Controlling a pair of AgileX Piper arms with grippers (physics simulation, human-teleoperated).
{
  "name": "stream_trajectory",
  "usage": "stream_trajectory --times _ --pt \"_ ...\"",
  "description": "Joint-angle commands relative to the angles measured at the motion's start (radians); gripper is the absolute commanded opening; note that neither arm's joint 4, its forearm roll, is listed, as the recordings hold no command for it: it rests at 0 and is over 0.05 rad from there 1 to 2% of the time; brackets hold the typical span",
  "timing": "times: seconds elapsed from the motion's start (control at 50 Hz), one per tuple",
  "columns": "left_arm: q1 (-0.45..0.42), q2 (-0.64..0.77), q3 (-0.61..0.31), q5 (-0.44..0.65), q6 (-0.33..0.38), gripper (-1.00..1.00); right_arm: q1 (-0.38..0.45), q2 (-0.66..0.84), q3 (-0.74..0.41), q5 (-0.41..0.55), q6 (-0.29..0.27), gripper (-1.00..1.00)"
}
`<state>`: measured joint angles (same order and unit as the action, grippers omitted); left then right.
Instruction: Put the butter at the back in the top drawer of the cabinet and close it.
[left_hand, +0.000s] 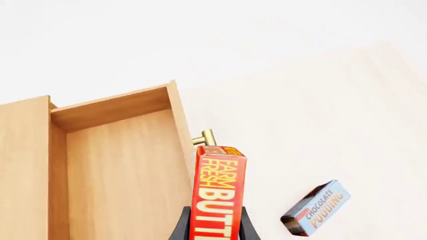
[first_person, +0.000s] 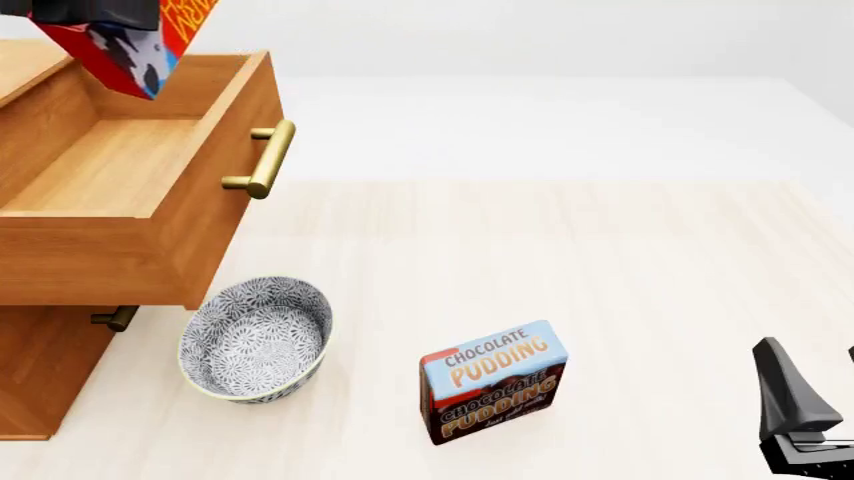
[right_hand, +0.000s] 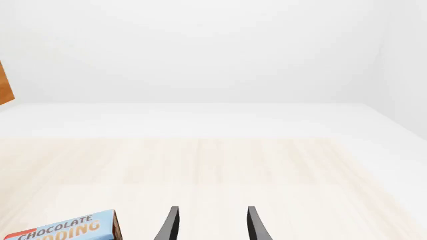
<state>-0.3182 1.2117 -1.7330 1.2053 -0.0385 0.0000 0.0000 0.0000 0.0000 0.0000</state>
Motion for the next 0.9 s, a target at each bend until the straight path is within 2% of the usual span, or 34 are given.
stream_trajectory --times 0.02,0.16,0.38,0.9 --pt "0.059 -0.053 0.046 -0.004 0.013 -1.0 0.0 0.0 0.0 0.0 0.0 1.0" --pt "0.083 -0.063 0.088 -0.017 0.009 -1.0 0.0 0.0 0.0 0.0 0.0 1.0" --pt "0.104 -0.049 0.101 -0.037 0.001 -1.0 0.0 0.0 0.0 0.0 0.0 1.0" --pt "0.227 -0.092 0.245 -0.108 0.054 -1.0 0.0 0.0 0.0 0.0 0.0 1.0"
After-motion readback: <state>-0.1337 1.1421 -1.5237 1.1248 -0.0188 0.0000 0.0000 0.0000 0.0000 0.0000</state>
